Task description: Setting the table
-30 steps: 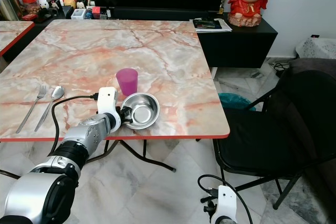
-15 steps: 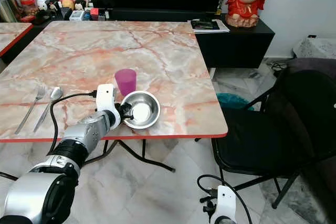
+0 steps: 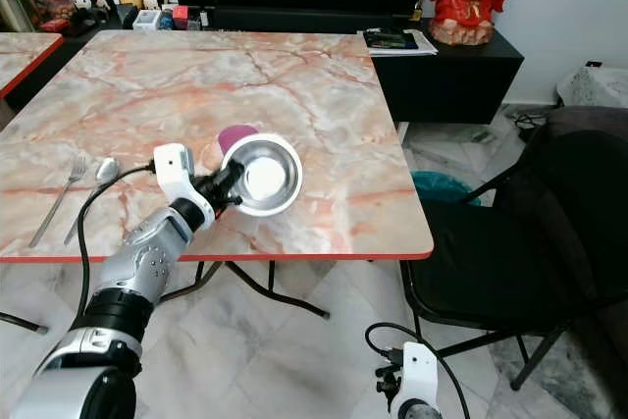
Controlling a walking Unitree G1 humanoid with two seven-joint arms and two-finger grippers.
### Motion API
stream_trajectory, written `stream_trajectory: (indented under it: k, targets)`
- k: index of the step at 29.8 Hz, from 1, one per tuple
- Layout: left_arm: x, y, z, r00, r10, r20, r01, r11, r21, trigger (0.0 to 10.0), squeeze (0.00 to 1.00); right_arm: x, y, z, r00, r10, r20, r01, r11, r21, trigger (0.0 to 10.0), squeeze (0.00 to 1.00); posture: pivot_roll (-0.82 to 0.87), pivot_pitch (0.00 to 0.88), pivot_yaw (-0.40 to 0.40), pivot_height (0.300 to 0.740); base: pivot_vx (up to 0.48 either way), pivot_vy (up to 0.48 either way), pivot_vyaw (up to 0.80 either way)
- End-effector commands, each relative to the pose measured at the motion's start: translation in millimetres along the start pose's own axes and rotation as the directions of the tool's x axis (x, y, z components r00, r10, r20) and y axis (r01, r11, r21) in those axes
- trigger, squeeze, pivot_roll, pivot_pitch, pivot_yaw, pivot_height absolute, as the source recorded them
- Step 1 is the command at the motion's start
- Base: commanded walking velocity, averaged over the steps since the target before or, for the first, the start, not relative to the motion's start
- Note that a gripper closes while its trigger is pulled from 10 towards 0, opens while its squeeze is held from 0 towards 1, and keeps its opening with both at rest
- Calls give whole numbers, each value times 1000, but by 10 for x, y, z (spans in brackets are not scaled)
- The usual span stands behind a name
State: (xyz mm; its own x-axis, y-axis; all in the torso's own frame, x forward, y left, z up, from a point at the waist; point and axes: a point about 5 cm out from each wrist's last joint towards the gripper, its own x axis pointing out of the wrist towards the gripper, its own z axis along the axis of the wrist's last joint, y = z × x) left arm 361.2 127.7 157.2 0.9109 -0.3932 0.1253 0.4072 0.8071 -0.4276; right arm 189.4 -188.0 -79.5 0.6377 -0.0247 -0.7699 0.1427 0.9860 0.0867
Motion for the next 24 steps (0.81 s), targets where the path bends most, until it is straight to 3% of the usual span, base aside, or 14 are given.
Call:
stream_trajectory:
  k: [1, 4, 7, 9, 18, 24]
  targets:
    - [-15, -37, 132, 997, -26, 76, 27, 1000, -4, 10000, 0, 5, -7, 26, 1000, 4, 0, -4, 1000, -19, 10000, 0, -35, 0, -64, 736, 0, 0, 0]
    - [-28, -25, 330, 983, 14, 185, -15, 1000, 4, 10000, 0, 13, 9, 53, 1000, 13, 4, -13, 999, -30, 10000, 0, -24, 0, -72, 736, 0, 0, 0]
    - [-54, 137, 537, 936, 185, 298, -195, 981, 4, 10000, 0, 14, 28, 47, 1000, 27, -4, -27, 998, -51, 10000, 0, -14, 0, -78, 736, 0, 0, 0]
    - [-104, 250, 615, 889, 289, 354, -310, 951, 2, 10000, 0, 15, 51, 36, 999, 37, -7, -37, 998, -59, 10000, 0, -10, 0, -79, 736, 0, 0, 0]
    - [-255, 371, 691, 788, 416, 453, -490, 870, 52, 10000, 0, 18, 80, 47, 999, 47, 4, -47, 997, -56, 10000, 0, -17, 0, -71, 736, 0, 0, 0]
    - [-206, 312, 642, 799, 400, 448, -481, 873, 78, 10000, 0, 16, 100, 30, 999, 51, 2, -51, 997, -55, 10000, 0, -20, 0, -59, 736, 0, 54, 0]
